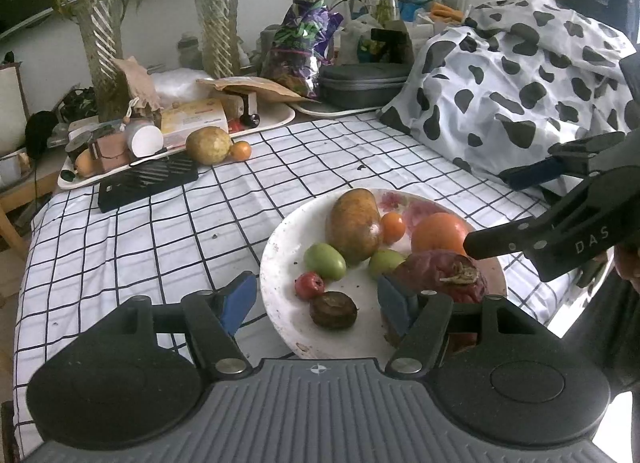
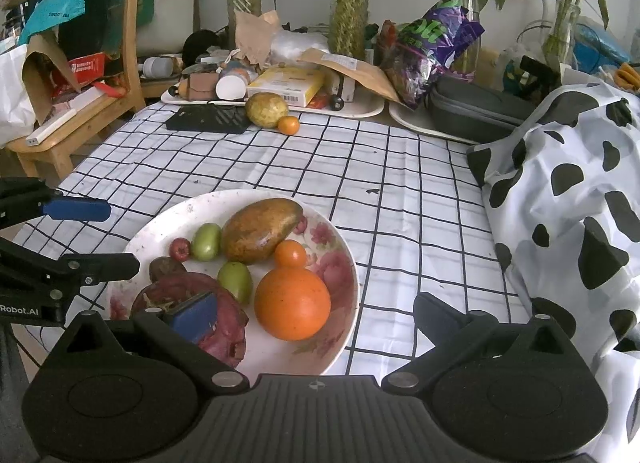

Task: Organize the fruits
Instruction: 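Withdraw both tools from the plate toward the yellow fruit and small orange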

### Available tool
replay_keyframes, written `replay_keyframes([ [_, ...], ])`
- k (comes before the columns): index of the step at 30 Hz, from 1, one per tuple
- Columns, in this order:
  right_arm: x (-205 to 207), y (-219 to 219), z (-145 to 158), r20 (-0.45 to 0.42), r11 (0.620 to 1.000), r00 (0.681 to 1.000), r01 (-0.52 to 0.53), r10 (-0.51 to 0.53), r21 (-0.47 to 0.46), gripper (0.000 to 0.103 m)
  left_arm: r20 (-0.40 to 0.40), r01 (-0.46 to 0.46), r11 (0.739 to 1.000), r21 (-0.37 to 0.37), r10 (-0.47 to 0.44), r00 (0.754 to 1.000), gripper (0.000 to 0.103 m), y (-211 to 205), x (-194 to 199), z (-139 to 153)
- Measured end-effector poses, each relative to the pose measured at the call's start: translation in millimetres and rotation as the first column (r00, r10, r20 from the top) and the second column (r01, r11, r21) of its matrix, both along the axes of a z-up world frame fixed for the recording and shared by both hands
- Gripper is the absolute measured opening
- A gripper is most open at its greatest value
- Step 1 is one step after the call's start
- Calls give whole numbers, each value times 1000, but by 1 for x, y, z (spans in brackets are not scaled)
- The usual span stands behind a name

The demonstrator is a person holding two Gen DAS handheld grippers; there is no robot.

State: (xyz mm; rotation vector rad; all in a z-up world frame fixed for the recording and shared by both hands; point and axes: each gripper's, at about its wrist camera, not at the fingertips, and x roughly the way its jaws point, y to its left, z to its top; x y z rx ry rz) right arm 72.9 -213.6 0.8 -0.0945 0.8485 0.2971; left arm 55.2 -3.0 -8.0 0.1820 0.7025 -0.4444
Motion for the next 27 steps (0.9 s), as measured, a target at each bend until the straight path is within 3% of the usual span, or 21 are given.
replay_keyframes([
  [16,1,0,1,26,1000,1000,4,-4,1,103,34,-31,999,-6,31,999,65,2,4,5],
  [27,55,10,2,67,1000,997,-24,24,-2,103,87,-102,994,33,98,991,65,9,63,-3],
])
